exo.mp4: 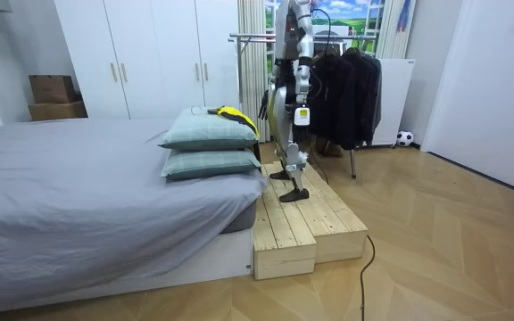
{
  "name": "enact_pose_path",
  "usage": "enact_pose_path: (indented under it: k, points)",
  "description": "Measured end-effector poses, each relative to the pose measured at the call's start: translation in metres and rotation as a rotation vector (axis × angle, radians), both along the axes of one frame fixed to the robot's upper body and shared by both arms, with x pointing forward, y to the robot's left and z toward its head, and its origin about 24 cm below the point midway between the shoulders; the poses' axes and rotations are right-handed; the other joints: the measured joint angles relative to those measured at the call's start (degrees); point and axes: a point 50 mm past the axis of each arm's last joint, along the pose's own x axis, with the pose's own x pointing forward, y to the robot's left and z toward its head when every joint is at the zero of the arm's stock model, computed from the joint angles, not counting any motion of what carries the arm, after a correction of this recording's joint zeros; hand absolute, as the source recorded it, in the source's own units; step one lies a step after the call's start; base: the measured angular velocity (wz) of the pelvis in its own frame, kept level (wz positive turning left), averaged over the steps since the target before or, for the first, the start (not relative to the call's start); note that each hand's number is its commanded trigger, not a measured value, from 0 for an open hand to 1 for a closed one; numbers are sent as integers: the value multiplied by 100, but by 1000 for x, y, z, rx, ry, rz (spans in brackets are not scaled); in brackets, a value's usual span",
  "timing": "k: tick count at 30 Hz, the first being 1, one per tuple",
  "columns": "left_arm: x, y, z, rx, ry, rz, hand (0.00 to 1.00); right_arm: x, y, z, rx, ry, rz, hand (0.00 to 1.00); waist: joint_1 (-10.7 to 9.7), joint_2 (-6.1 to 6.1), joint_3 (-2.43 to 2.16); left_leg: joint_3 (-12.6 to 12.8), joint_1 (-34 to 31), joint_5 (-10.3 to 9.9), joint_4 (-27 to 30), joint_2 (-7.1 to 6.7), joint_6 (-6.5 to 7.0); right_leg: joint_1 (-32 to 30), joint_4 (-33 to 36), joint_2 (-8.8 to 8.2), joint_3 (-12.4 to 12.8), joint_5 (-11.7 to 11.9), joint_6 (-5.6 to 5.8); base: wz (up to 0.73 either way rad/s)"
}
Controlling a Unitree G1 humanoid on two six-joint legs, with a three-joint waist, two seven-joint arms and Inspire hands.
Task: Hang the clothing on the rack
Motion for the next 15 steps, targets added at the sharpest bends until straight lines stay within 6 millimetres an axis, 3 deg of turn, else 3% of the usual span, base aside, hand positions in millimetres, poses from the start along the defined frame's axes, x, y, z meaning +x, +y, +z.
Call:
enact_pose_path:
  k: [15]
  points:
    - [1,-1,0,33,-1,4,0,0,0,0,-1,3,7,0,18,-26,7,4,6,0,3,2,0,1,-4,2,-2,1,-2,0]
